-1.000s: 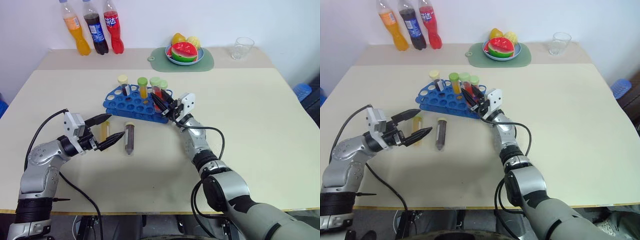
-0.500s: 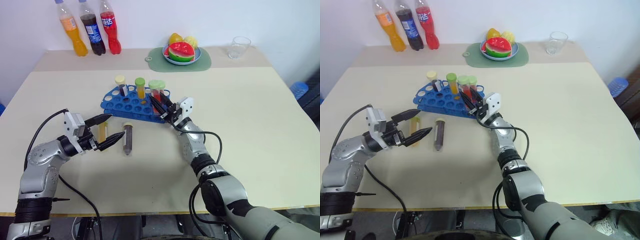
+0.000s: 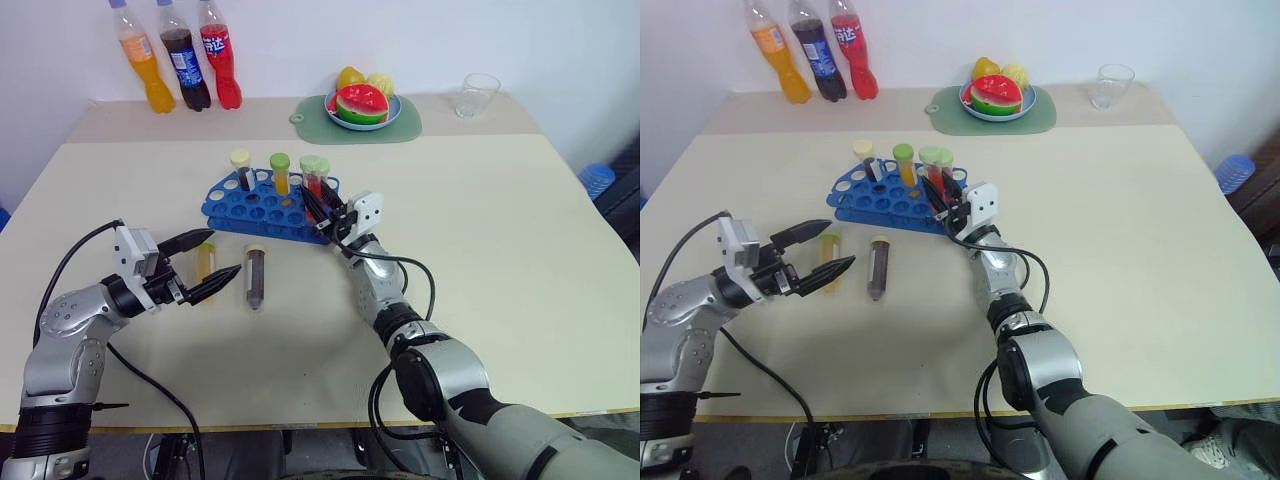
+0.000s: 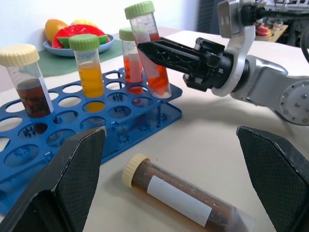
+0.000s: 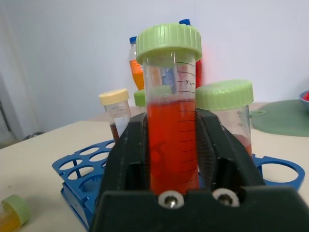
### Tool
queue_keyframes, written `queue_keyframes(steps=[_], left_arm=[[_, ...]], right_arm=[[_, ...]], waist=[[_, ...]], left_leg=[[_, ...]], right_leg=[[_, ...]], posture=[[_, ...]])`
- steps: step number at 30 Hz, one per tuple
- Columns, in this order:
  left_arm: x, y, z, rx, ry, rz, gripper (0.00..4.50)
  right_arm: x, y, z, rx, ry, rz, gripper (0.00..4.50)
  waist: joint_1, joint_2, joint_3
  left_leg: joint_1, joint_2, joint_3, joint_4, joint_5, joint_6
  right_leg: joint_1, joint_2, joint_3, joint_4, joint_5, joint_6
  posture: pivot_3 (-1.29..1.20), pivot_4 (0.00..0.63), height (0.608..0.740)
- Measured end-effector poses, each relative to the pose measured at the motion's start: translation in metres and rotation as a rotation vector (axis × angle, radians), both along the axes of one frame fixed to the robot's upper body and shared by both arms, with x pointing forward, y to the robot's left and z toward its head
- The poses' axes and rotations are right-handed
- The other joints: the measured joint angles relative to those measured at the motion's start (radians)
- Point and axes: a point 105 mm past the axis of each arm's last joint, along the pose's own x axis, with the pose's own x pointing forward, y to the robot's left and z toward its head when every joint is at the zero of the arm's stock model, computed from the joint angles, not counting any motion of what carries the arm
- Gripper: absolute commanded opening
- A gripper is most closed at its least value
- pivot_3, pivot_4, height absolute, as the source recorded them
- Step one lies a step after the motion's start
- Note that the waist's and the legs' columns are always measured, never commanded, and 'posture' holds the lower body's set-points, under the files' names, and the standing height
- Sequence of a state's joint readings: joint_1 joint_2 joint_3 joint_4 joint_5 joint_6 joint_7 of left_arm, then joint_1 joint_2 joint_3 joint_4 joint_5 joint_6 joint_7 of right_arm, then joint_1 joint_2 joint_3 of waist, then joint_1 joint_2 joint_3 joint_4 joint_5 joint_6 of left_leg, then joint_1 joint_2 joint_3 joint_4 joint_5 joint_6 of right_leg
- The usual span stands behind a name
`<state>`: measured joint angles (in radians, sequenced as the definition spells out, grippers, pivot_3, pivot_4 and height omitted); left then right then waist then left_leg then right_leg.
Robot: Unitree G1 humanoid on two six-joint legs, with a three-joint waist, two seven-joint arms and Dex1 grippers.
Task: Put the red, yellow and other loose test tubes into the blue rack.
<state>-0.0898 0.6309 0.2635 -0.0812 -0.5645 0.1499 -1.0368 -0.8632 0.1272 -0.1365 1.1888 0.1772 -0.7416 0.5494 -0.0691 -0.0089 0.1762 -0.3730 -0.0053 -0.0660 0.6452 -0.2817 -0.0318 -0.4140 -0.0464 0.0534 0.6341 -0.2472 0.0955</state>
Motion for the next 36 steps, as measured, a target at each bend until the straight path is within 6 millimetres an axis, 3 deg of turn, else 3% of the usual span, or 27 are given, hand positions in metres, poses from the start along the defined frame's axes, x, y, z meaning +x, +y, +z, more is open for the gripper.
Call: queue_keyframes(steps=[3,4,15,21,31,36], left_arm=[[0.0,0.001,0.001,-0.007,-0.001,0.009,4.5],[0.001,0.002,0.001,-0.01,0.002,0.011,4.5],[0.004,-0.001,0.005,-0.024,-0.008,0.002,4.5],[0.005,-0.004,0.0,-0.047,0.005,0.001,4.5],[0.005,-0.009,-0.005,-0.068,-0.002,-0.004,4.5],[0.003,-0.011,-0.009,-0.07,0.004,0.0,4.5]], right_arm=[[-0.004,-0.006,-0.012,0.001,0.016,-0.024,4.25],[-0.004,-0.007,-0.013,-0.002,0.013,-0.035,4.39],[-0.007,-0.014,-0.014,-0.091,-0.042,-0.068,4.39],[-0.011,-0.02,-0.027,-0.209,0.025,0.023,4.39],[0.005,-0.032,0.007,-0.316,0.17,0.035,4.39],[0.011,-0.035,0.005,-0.332,0.284,0.05,4.39]], waist=[[-0.001,0.0,0.0],[-0.002,0.0,0.0],[0.0,0.0,0.0],[0.0,0.0,0.0],[0.001,0.0,0.0],[0.001,0.0,0.0]], left_leg=[[-0.001,0.0,0.0,-0.001,0.0,0.0],[-0.001,0.0,0.0,-0.002,0.0,0.0],[0.0,0.0,0.0,-0.001,0.0,0.0],[-0.001,0.0,0.0,-0.001,0.0,0.0],[-0.001,0.0,0.0,-0.001,0.0,0.0],[-0.001,0.0,0.001,-0.001,0.0,0.0]], right_leg=[[-0.001,0.0,0.0,0.0,0.0,0.0],[-0.001,0.0,0.0,0.0,0.0,0.0],[0.0,0.0,0.0,-0.001,0.0,0.0],[-0.001,0.0,0.0,-0.001,0.0,0.0],[-0.001,0.0,0.0,0.0,0.0,0.0],[-0.002,0.0,0.0,-0.001,0.0,0.0]], posture=[[0.0,0.15,0.74],[0.0,0.15,0.74],[0.0,0.15,0.74],[0.0,0.15,0.74],[0.0,0.15,0.74],[0.0,0.15,0.74]])
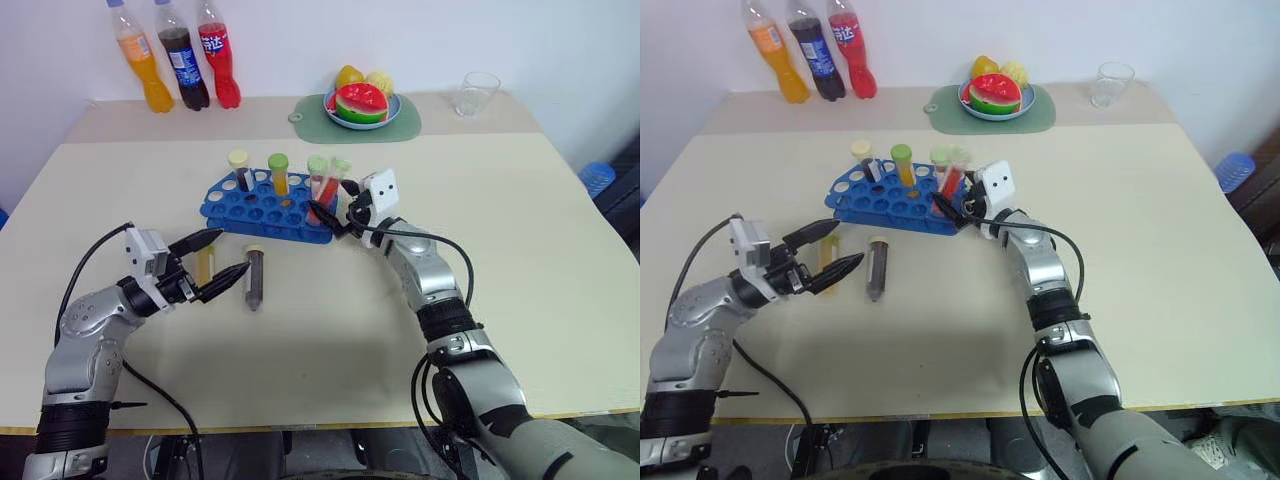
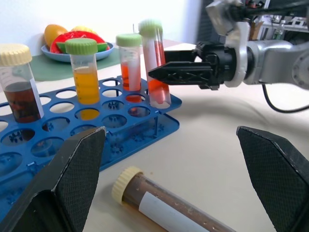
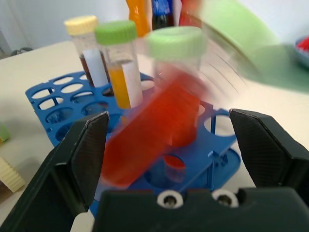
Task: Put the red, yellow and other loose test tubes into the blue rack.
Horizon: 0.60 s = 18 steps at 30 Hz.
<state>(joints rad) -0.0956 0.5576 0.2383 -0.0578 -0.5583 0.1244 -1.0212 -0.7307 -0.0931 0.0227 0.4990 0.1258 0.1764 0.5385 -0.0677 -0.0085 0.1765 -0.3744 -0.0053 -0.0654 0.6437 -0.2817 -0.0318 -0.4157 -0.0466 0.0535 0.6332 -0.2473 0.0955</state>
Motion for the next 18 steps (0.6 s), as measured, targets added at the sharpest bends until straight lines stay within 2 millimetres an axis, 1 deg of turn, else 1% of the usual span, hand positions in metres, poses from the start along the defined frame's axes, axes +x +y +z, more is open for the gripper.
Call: queue_keyframes(steps=[1,2,4,8,10,11,18], left_arm=[[-0.0006,0.0002,-0.0015,0.001,0.005,0.002,4.5],[-0.0006,-0.0001,-0.0017,-0.001,0.005,0.001,4.5],[-0.0016,-0.0003,-0.0024,-0.002,0.004,0.003,4.5],[-0.0032,0.0002,-0.0062,-0.007,0.016,0.01,4.5],[-0.0032,0.0002,-0.0059,-0.007,0.015,0.014,4.5],[-0.0041,0.0,-0.0059,-0.006,0.014,0.015,4.5],[-0.0041,-0.0006,-0.0046,-0.005,0.009,0.018,4.5]], right_arm=[[0.0003,-0.0004,0.001,-0.002,0.008,0.002,4.39],[0.0006,-0.0009,0.001,-0.004,0.016,0.003,4.16],[-0.0002,0.0003,0.0009,-0.006,0.031,0.014,3.57],[-0.0028,0.0054,0.0076,0.003,0.026,0.046,1.72],[-0.0029,0.0061,0.0075,-0.002,0.033,0.048,0.84],[-0.003,0.0058,0.0078,-0.003,0.035,0.048,0.74],[-0.0038,0.0064,0.0087,-0.003,0.041,0.053,0.74]], waist=[[-0.001,0.0,0.0],[-0.001,0.0,0.0],[-0.001,0.0,0.0],[-0.001,0.0,0.0],[0.001,0.0,0.0],[0.002,0.0,0.0],[0.001,0.0,0.0]], left_leg=[[0.0,0.0,0.0,0.0,0.0,0.0],[0.0,0.0,0.0,0.0,0.0,0.0],[0.0,0.0,0.0,0.0,0.0,0.0],[0.0,0.0,0.0,0.0,0.0,0.0],[0.0,0.0,0.0,0.001,0.0,0.0],[0.0,0.0,0.0,0.001,0.0,0.0],[0.0,0.0,0.0,0.001,0.0,0.0]], right_leg=[[0.0,0.0,0.0,0.0,0.0,0.0],[0.0,0.0,0.0,0.0,0.0,0.0],[0.0,0.0,0.0,0.0,0.0,0.0],[0.0,0.0,0.0,0.0,0.0,0.0],[0.0,0.0,0.0,0.0,0.0,0.0],[0.0,0.0,0.0,0.0,0.0,0.0],[0.0,0.0,0.0,0.0,0.0,0.0]], posture=[[0.0,0.15,0.74],[0.0,0.15,0.74],[0.0,0.15,0.74],[0.0,0.15,0.74],[0.0,0.15,0.74],[0.0,0.15,0.74],[0.0,0.15,0.74]])
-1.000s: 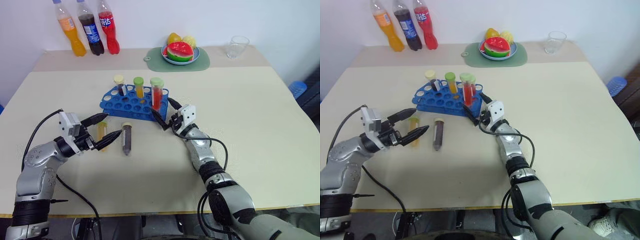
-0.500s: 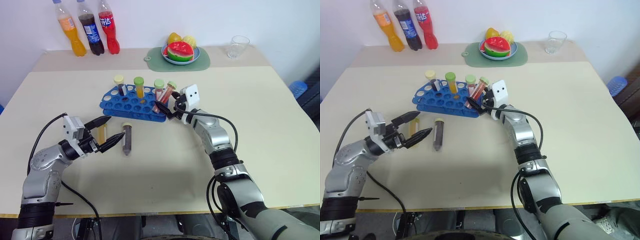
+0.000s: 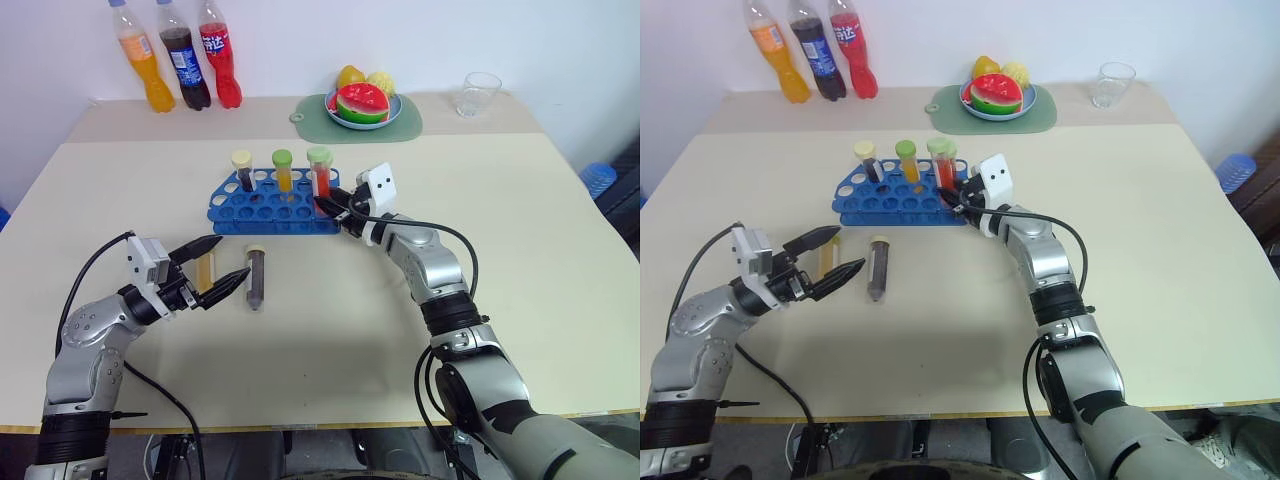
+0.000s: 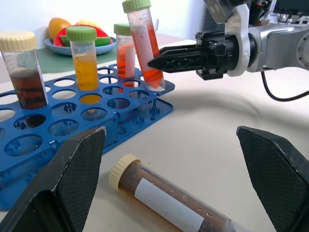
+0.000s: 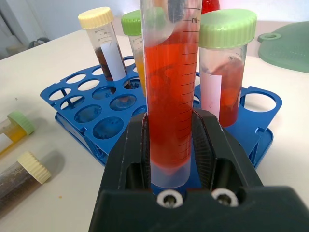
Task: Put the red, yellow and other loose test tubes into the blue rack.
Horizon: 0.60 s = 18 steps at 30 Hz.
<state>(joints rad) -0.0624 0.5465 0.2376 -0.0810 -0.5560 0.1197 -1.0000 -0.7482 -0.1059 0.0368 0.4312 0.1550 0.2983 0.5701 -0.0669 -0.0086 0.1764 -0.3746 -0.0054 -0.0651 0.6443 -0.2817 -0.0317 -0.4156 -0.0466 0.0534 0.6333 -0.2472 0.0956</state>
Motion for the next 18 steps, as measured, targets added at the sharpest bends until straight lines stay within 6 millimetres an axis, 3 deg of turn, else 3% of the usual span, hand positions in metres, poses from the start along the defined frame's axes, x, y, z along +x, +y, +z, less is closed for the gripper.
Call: queue_keyframes(steps=[8,18], left_arm=[[0.0,-0.003,-0.002,0.0,0.008,-0.011,4.5],[0.0,-0.003,-0.002,-0.001,0.009,-0.009,4.5]], right_arm=[[-0.002,-0.001,-0.002,0.004,-0.044,-0.016,0.74],[-0.017,-0.002,-0.016,0.046,-0.223,-0.084,0.74]], waist=[[0.0,0.0,0.0],[0.0,0.0,0.0]], left_leg=[[0.0,0.0,0.0,0.0,0.0,0.0],[0.0,0.0,0.001,0.0,0.0,0.0]], right_leg=[[0.0,0.0,0.0,0.0,0.0,0.0],[0.0,0.0,0.0,0.0,0.0,0.0]], posture=[[0.0,0.15,0.74],[0.0,0.15,0.74]])
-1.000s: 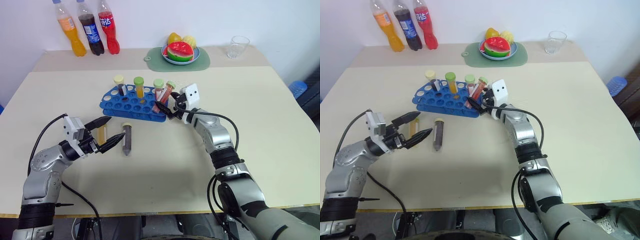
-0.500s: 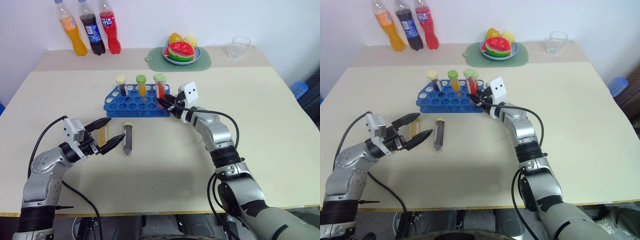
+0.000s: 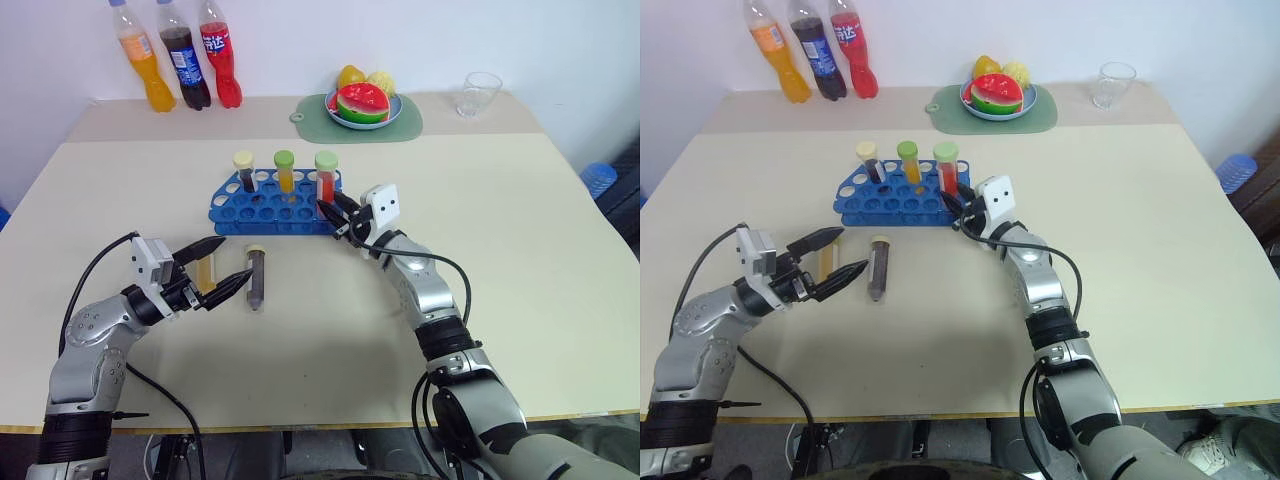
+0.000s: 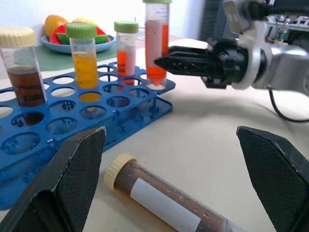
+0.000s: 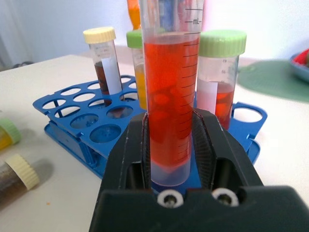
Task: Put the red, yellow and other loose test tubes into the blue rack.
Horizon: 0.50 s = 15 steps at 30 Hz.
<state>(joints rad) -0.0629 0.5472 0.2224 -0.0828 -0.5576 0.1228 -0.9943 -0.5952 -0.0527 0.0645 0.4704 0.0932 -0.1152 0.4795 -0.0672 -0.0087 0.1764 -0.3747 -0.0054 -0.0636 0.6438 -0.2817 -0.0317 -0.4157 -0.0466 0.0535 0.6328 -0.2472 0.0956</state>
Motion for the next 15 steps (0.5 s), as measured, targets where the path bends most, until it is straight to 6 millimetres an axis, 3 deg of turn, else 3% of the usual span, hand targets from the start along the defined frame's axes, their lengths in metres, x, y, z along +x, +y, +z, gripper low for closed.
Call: queue_keyframes(steps=[3,6,13,15], left_arm=[[0.0,0.0,0.0,0.001,0.002,-0.001,4.5],[0.0,0.0,0.0,0.003,0.002,-0.001,4.5],[0.0,0.001,0.001,0.01,0.0,-0.001,4.5],[0.0,0.0,0.003,0.012,-0.007,-0.003,4.5]], right_arm=[[-0.001,0.001,-0.004,-0.018,-0.05,-0.021,0.74],[0.001,-0.001,-0.021,-0.048,-0.03,-0.053,0.74],[0.009,0.0,-0.021,-0.061,-0.057,-0.082,0.74],[0.01,-0.002,-0.021,-0.061,-0.06,-0.087,1.78]], waist=[[0.0,0.0,0.0],[0.001,0.0,0.0],[-0.001,0.0,0.0],[-0.001,0.0,0.0]], left_leg=[[0.0,0.0,0.0,0.0,0.0,0.0],[0.0,0.0,0.0,0.0,0.0,0.0],[0.001,0.0,0.0,0.0,0.0,0.0],[0.001,0.0,0.0,0.001,0.0,0.0]], right_leg=[[0.0,0.0,0.0,0.0,0.0,0.0],[0.0,0.0,0.0,0.0,0.0,0.0],[0.001,0.0,0.0,0.0,0.0,0.0],[0.001,0.0,0.0,0.0,0.0,0.0]], posture=[[0.0,0.15,0.74],[0.0,0.15,0.74],[0.0,0.15,0.74],[0.0,0.15,0.74]])
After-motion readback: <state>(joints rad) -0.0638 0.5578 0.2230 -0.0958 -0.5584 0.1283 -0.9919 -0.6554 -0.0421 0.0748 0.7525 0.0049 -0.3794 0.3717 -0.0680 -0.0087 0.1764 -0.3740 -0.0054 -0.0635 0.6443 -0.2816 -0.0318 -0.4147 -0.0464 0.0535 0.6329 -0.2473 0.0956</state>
